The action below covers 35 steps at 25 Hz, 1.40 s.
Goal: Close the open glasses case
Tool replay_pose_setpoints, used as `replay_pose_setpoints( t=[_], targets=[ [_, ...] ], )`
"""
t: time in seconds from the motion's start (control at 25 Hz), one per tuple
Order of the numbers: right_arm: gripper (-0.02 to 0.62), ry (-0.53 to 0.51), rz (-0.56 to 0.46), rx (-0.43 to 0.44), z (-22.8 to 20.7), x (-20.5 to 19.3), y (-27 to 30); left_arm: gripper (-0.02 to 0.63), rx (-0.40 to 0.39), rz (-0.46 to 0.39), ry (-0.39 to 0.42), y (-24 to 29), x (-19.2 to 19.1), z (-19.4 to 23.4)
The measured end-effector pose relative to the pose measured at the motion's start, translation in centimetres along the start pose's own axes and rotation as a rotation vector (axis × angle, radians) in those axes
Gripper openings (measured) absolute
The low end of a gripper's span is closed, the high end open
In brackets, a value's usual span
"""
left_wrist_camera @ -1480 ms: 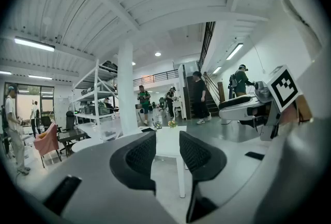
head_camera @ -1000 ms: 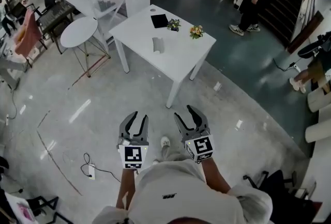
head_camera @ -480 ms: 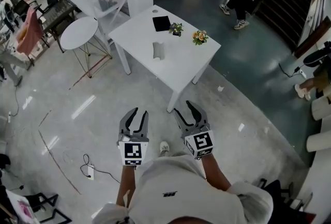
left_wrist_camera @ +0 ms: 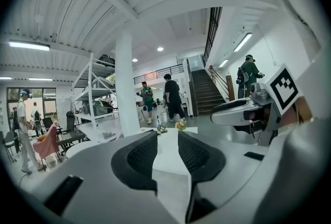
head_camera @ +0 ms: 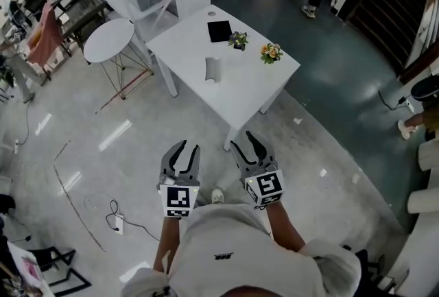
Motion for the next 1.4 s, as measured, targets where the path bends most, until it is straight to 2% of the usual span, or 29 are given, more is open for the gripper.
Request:
replay_pose_setpoints(
  t=[0.72,1.4],
  targets=[
    [0.212,-0.002,0.029,-0.002,-2.9,-0.2,7.3,0.138,0.002,0.007,-0.005,6.6,-0.7,4.7],
    [0.212,0.013,0.062,-0.082,-3.3,0.9,16.4,0.138,-0.089,0.011,-0.006,13.6,-0.8,13.1]
  ],
)
Point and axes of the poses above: the fingertips, and each gripper's own axes: y forward along the fingers, z to its left, x out of its top, the point moved 10 cm from there along -y, backward along the fingers, and after that the axes turned 4 degrees about -z, right-handed, at the moved point
